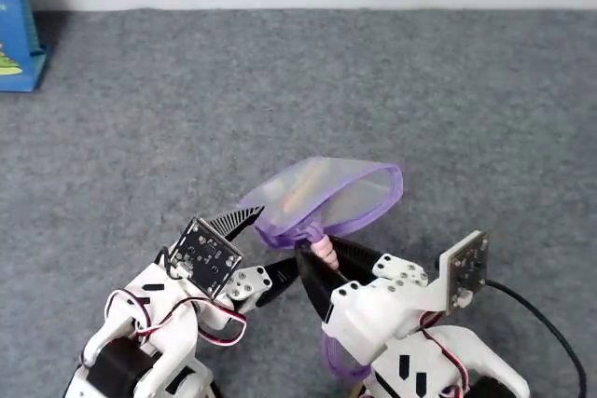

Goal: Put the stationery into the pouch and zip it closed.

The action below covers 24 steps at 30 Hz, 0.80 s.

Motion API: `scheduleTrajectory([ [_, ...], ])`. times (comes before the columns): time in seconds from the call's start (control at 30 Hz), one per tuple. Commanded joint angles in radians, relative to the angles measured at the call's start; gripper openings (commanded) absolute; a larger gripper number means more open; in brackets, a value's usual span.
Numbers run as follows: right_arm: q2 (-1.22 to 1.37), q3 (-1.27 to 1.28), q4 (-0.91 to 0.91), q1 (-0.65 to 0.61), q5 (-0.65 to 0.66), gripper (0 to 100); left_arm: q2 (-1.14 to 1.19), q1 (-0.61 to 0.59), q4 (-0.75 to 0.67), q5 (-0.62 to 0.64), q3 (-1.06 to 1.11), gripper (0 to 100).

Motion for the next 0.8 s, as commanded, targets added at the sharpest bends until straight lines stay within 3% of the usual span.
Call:
scheduleTrajectory([
  [0.0, -0.005, -0.011, -0.021, -0.013, -0.003, 0.8, -0.012, 0.008, -0.023, 0.012, -0.007, 25],
  [0.77, -0.005, -0.008, -0.116, -0.012, -0.037, 0.8, -0.012, 0.011, -0.02, 0.009, -0.012, 1],
])
